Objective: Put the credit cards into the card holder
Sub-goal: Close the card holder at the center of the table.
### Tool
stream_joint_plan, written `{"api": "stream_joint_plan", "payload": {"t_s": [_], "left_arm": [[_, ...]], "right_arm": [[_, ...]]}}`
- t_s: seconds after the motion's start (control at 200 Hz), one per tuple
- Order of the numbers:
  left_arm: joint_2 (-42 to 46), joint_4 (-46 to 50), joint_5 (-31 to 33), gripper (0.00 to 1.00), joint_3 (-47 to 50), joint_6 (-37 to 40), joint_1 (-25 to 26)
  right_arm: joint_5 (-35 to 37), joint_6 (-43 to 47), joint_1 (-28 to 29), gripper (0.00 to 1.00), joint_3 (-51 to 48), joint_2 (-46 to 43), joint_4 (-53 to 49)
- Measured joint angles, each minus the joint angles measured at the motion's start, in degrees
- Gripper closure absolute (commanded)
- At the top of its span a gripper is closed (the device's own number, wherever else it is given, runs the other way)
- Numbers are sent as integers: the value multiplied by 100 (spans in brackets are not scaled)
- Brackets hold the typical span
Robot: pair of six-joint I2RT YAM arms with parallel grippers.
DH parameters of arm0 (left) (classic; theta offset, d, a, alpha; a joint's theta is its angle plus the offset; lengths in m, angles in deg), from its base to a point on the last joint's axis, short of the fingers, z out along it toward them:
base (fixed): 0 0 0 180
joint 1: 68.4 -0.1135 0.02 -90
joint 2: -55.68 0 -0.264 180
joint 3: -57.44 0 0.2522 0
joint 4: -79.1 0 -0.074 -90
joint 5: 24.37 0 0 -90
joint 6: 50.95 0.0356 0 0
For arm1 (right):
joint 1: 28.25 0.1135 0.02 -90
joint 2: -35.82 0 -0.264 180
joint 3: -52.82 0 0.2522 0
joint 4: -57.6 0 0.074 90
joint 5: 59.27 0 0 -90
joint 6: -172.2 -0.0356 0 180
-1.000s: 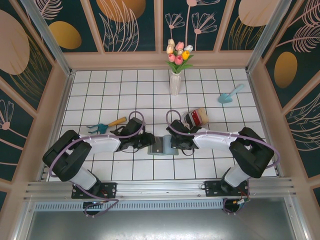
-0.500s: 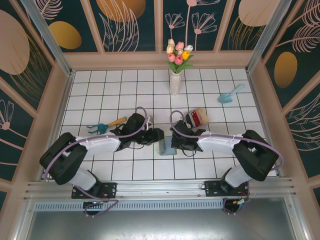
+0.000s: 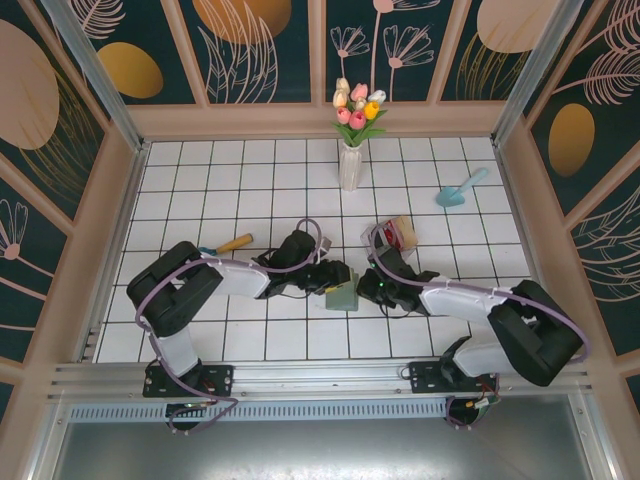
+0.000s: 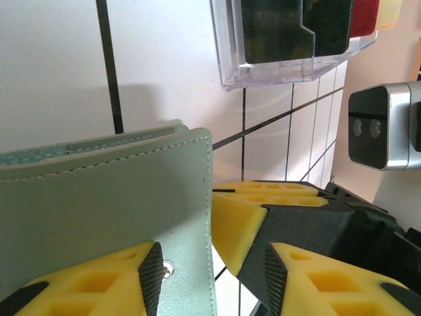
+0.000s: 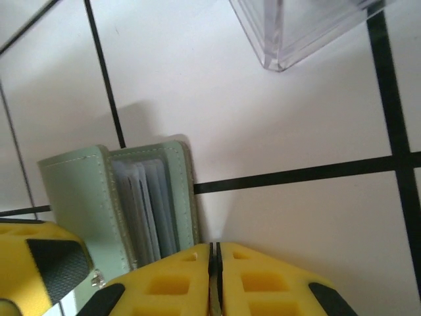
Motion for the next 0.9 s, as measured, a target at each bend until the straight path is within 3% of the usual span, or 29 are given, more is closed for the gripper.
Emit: {"api": "stream_joint_plan", "payload": {"t_s": [0.2, 0.335, 0.58, 0.901], "left_arm": [[-50, 13, 15, 41, -122, 17, 15], [361, 723, 597, 36, -168, 297, 39], [1344, 1740, 1641, 41, -175, 754, 39], [629, 2741, 1941, 43, -621, 1467, 39]], "right_arm": [[-286, 17, -184, 87, -66, -179, 96], [-343, 20, -203, 87, -68, -201, 107], [-367, 20, -212, 87, -68, -221, 105], [-369, 20, -236, 87, -68, -317, 92]]}}
